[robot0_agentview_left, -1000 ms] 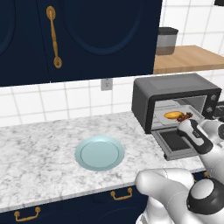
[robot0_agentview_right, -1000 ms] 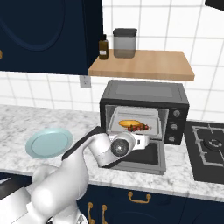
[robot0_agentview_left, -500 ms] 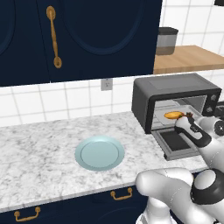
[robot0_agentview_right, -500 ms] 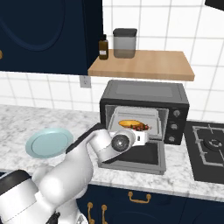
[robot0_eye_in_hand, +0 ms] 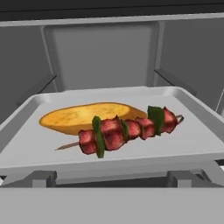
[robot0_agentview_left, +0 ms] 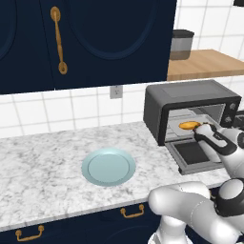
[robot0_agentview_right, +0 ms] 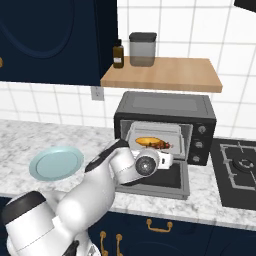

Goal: Pick up the kebab skewer and baguette bread, and place them inside the toaster oven. Close the toaster oven door and start by setting the timer.

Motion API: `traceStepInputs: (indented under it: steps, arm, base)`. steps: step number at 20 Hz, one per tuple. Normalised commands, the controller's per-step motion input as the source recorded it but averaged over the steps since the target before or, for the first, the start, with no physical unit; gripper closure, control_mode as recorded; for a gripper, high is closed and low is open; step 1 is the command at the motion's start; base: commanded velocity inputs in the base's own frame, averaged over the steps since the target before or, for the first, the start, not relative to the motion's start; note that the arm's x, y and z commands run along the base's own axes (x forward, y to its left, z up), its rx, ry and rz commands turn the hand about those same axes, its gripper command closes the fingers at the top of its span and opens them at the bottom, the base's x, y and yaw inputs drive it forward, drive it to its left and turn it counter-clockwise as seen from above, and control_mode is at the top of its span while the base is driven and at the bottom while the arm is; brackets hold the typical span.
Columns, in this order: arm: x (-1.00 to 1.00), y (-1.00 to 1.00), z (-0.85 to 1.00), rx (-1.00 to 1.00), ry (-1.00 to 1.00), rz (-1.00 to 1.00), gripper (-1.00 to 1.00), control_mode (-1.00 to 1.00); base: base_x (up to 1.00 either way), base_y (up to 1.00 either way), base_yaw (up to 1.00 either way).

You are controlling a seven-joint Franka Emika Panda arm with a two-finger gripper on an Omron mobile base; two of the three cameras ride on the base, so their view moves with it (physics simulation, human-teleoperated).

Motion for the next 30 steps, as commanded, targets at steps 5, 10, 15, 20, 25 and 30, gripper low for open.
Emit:
traceStepInputs:
  steps: [5, 10, 15, 20, 25, 30]
  arm:
    - [0.15, 0.0, 0.0, 0.0, -0.02, 0.0, -1.0, -1.0]
    - [0.05, 0.0, 0.0, 0.0, -0.01, 0.0, -1.0, -1.0]
    - [0.0, 0.0, -0.08, 0.0, 0.0, 0.0, -1.0, -1.0]
    - [0.07, 0.0, -0.05, 0.0, -0.02, 0.0, -1.0, -1.0]
    - [0.14, 0.07, -0.11, -0.01, -0.04, 0.0, -1.0, -1.0]
    - [0.0, 0.0, -0.2, 0.0, -0.02, 0.0, -1.0, -1.0]
  base:
    - [0.0, 0.0, 0.0]
    - [0.0, 0.0, 0.0]
    - [0.0, 0.0, 0.0]
    - [0.0, 0.0, 0.0]
    - [0.0, 0.0, 0.0]
    - [0.0, 0.0, 0.0]
